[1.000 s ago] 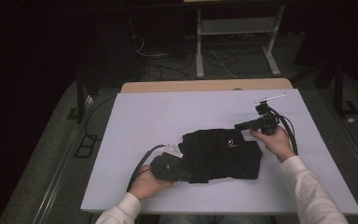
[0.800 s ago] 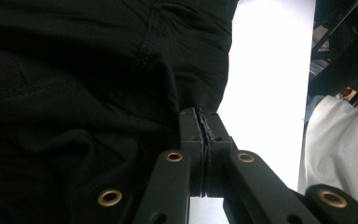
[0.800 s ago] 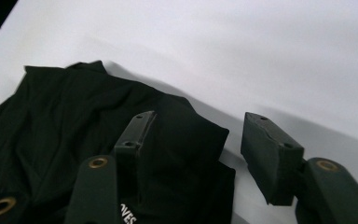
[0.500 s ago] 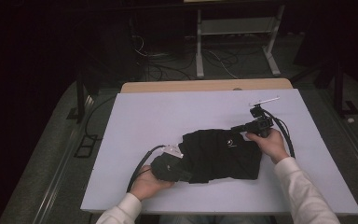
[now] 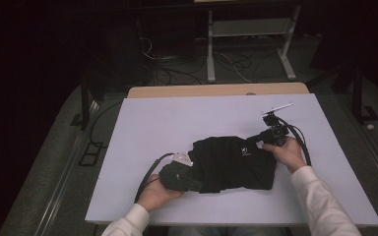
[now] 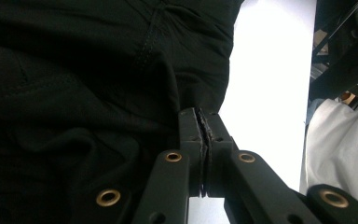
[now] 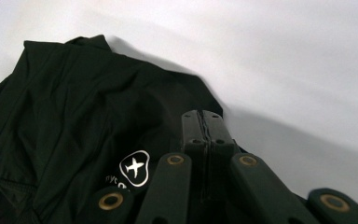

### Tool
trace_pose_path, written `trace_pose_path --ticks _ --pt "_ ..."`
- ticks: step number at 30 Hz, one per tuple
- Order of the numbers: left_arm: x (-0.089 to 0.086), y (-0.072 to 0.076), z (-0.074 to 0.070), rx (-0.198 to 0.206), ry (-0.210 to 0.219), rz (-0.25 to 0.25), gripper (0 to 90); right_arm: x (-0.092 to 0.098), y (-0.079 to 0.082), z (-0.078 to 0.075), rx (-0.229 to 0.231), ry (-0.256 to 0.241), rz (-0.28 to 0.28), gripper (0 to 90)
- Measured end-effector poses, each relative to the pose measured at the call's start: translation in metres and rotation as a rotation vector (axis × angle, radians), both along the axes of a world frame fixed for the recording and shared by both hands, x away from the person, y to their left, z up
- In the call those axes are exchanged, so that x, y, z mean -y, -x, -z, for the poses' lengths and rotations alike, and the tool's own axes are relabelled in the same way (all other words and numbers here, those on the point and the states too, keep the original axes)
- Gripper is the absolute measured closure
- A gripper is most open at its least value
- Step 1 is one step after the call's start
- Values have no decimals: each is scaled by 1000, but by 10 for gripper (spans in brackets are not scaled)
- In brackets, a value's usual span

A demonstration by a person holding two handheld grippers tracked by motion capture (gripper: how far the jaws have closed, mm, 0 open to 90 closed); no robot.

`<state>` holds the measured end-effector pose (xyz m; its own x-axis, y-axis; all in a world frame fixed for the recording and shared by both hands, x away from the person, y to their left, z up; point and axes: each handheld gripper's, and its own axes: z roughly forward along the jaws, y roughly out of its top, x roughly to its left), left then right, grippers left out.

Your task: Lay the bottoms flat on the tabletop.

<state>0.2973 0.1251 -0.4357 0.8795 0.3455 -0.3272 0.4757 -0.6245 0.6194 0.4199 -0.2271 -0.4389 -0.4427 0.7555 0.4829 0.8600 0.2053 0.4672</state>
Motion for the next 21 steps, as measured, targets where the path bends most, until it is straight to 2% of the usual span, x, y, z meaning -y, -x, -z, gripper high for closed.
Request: trace_pose_path --ticks 5,8,13,16,21 --pt "0 0 -1 1 13 5 857 18 0 -18 62 -27 43 881" --pt "0 -1 -2 4 18 -1 814 32 0 -31 99 -58 81 881" --pt "-1 -3 -7 18 40 -24 741 52 4 -45 126 -70 122 881" --pt "-2 -4 -13 41 49 -55 677 65 9 -48 128 -68 142 881" --pt "-6 -15 -27 88 84 -145 576 88 24 -44 124 -73 182 881"
